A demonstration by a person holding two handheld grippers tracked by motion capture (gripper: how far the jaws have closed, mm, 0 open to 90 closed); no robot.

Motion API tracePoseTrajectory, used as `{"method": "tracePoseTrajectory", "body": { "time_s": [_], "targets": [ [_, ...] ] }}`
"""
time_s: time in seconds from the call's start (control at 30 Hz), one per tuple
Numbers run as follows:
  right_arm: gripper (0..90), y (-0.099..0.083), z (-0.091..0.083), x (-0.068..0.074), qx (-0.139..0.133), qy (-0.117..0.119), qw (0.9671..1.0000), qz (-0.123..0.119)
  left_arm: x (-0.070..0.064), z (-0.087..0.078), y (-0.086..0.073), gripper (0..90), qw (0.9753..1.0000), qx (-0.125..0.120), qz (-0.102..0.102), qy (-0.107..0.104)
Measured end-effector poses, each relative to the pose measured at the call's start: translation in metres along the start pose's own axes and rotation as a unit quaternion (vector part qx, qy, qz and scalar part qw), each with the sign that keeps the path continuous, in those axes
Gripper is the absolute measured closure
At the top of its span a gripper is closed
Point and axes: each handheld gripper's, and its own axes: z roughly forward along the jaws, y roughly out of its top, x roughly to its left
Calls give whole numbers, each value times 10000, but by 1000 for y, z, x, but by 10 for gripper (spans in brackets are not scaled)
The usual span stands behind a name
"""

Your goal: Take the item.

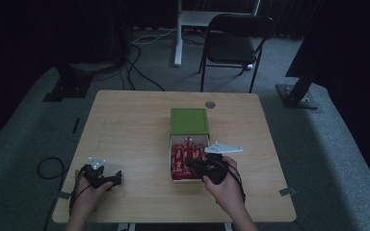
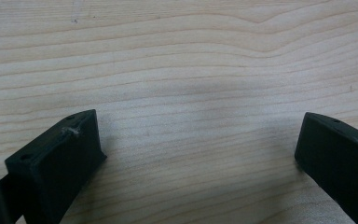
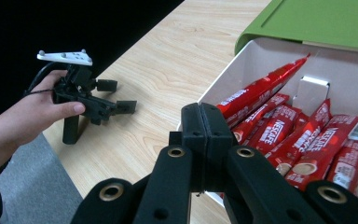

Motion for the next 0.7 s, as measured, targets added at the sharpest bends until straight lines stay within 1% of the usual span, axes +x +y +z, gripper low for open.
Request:
{"method": "tracePoseTrajectory", "body": {
  "time_s": [0.07,0.1,0.13,0.2,0.23,0.37,0.47,0.5,0.57,0.6,0.7],
  "targets": [
    [898,2,-3,0,-10,-6,10000,-46,0,0,0,10,10000,1,1,0],
    [898,3,-5,0,-56,14,10000,-11,0,0,0,10,10000,1,0,0],
    [898,4,-6,0,-69,-40,9999,-71,0,0,0,10,10000,1,0,0],
    [898,5,-10,0,-131,-34,9999,-37,0,0,0,10,10000,2,1,0],
    [898,6,-11,0,-128,-61,9999,-72,0,0,0,10,10000,1,-1,0],
    [898,8,-19,-3,-244,-95,9996,-49,0,0,0,10,10000,2,1,0],
    [898,10,-25,-7,-306,-179,9994,-46,0,0,0,10,10000,6,2,0],
    [898,10,-28,-9,-336,-200,9992,-12,0,0,0,10,10000,6,2,0],
    [898,12,-33,-14,-391,-292,9988,-9,0,0,0,10,10000,11,3,1],
    [898,12,-37,-16,-452,-299,9985,42,0,0,0,10,10000,11,2,0],
    [898,14,-46,-23,-537,-430,9976,80,0,0,0,10,10000,10,2,0]
  ]
}}
